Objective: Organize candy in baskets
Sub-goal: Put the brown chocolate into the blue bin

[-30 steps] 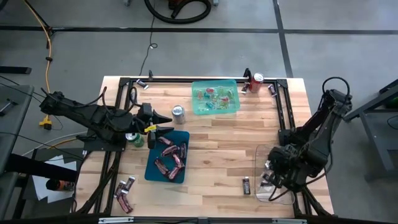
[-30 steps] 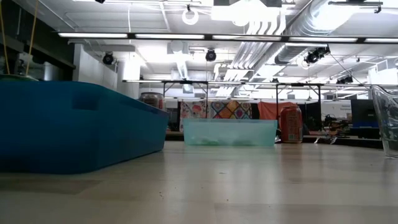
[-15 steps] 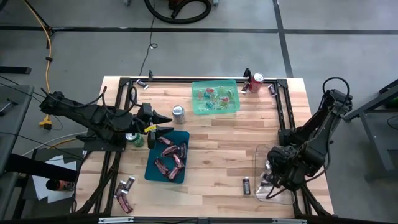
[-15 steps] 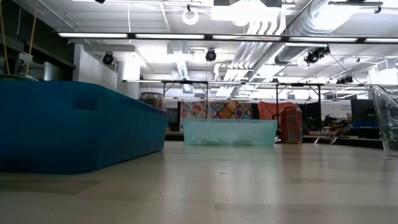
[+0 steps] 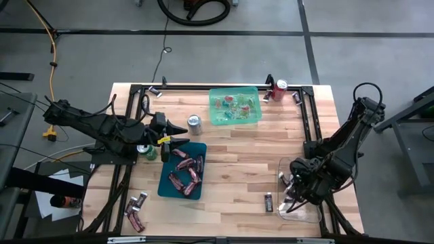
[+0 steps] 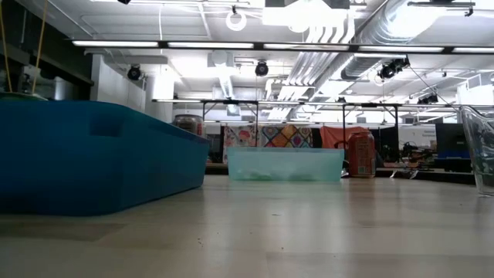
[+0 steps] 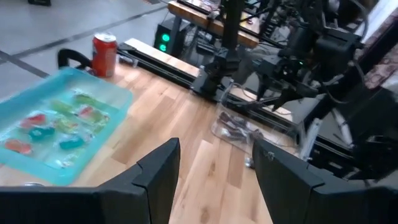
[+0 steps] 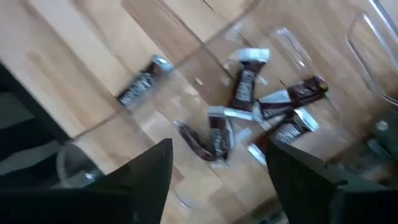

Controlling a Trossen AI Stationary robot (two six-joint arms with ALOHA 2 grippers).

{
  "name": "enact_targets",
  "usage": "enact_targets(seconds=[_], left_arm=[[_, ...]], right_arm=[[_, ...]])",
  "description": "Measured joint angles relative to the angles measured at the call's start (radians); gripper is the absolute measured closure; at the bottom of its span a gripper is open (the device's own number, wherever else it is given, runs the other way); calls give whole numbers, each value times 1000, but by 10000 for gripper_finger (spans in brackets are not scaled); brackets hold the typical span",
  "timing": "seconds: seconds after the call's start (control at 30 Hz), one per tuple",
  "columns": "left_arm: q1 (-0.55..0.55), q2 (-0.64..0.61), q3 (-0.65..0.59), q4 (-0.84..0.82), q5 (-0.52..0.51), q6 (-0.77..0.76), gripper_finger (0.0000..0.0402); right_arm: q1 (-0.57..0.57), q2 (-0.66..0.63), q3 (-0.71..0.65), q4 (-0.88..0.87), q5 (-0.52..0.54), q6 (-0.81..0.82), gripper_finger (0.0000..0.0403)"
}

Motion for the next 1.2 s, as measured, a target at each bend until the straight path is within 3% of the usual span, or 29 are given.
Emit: enact_targets(seconds=[0.2,0.4,0.63,0.8,1.03,1.2], left_arm=[[-9,10,68,-25,170,-46,212],[-142,129,209,-287,251,-198,212],[-392,354,224,-559,312,-783,212],[-509,505,224,-738,450,-1196,212],[-623,655,224,-659,791,-1552,212],[-677,741,224,-591,830,-1822,212]], right_arm=[[0,-27,0,73,116,-2,144],[-11,-31,0,83,218,9,144],[-57,-31,1,87,230,-18,144],[-94,-31,1,87,227,-71,144],[-132,-30,1,88,210,-101,143],[-158,-30,1,88,210,-115,144]])
